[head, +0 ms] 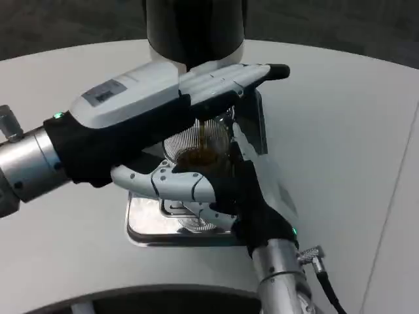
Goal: Grasp the cup under the faucet to collect the drink, then remove the cup.
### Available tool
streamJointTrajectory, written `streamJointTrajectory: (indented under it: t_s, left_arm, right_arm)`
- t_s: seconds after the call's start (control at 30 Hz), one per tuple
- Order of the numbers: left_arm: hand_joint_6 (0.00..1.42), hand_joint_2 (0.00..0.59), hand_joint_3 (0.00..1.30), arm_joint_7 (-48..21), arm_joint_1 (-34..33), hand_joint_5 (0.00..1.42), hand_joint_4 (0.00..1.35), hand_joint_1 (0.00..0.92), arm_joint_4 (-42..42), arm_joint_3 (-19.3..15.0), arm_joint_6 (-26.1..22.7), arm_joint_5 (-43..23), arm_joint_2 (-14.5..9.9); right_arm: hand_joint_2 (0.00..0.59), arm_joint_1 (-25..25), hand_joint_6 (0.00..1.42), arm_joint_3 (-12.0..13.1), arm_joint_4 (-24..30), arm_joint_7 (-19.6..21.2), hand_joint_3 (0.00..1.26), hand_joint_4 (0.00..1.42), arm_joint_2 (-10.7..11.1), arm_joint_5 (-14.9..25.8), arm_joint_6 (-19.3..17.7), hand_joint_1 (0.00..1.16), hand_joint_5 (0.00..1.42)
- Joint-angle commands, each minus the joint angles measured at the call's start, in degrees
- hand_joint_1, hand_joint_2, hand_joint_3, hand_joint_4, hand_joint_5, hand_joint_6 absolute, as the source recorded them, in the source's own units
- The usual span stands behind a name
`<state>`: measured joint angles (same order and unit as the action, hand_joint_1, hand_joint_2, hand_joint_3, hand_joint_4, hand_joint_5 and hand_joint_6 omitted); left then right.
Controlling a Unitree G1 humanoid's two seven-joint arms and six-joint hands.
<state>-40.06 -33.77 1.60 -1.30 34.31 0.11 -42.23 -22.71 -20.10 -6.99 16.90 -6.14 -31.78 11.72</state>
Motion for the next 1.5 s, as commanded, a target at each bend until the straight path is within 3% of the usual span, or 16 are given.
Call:
streamJointTrajectory:
  t_s: [0.03, 0.3, 0.47, 0.6, 0.87, 1.07, 1.27, 1.5]
  left_arm:
    - [0.00, 0.159, 0.00, -0.9, 1.7, 0.02, 0.00, 0.000, 0.1, 0.4, -0.4, 0.1, -1.2]
    - [0.00, 0.162, 0.00, -0.4, 1.6, 0.02, 0.00, 0.000, -0.7, -0.1, -0.9, -1.2, -0.6]
    - [0.00, 0.182, 0.00, 3.0, 2.3, 0.00, 0.00, 0.000, -1.4, -2.6, -0.5, -3.2, 1.5]
    - [0.00, 0.187, 0.00, 8.1, 3.3, 0.00, 0.00, 0.000, -2.1, -6.8, 0.8, -5.3, 4.9]
    - [0.00, 0.194, 0.00, 9.4, 6.1, 0.00, 0.00, 0.000, -1.3, -9.2, 1.0, -6.2, 5.2]
    - [0.01, 0.207, 0.00, 13.1, 9.8, 0.05, 0.00, 0.000, -0.2, -14.0, 1.5, -9.5, 7.9]
    - [0.02, 0.209, 0.00, 13.9, 12.0, 0.05, 0.00, 0.000, 0.5, -15.9, 0.7, -9.4, 7.4]
    - [0.02, 0.210, 0.00, 13.9, 12.6, 0.05, 0.00, 0.000, 0.4, -16.4, 0.4, -9.1, 7.0]
  right_arm:
    - [0.194, -0.8, 0.03, 0.2, -2.5, 0.5, 0.00, 0.00, -1.4, 1.1, -1.0, 0.60, 0.00]
    - [0.187, -2.1, 0.05, 0.3, -5.3, 1.5, 0.00, 0.00, -1.9, 1.7, -2.8, 0.61, 0.00]
    - [0.191, -2.3, 0.05, 0.2, -5.7, 1.8, 0.00, 0.00, -2.1, 1.7, -3.1, 0.62, 0.00]
    - [0.198, -2.3, 0.06, 0.5, -6.4, 2.2, 0.00, 0.00, -2.5, 2.2, -3.4, 0.62, 0.00]
    - [0.195, -3.1, 0.09, 0.3, -7.8, 3.0, 0.00, 0.00, -2.9, 3.0, -4.3, 0.64, 0.00]
    - [0.182, -4.2, 0.11, 0.4, -9.4, 3.5, 0.00, 0.09, -3.4, 4.2, -5.0, 0.71, 0.03]
    - [0.171, -6.6, 0.18, 1.8, -14.6, 2.3, 0.01, 0.18, -3.9, 8.5, -8.9, 0.85, 0.11]
    - [0.173, -8.9, 0.33, 2.0, -19.9, 3.0, 0.19, 0.39, -3.6, 10.9, -13.9, 0.93, 0.28]
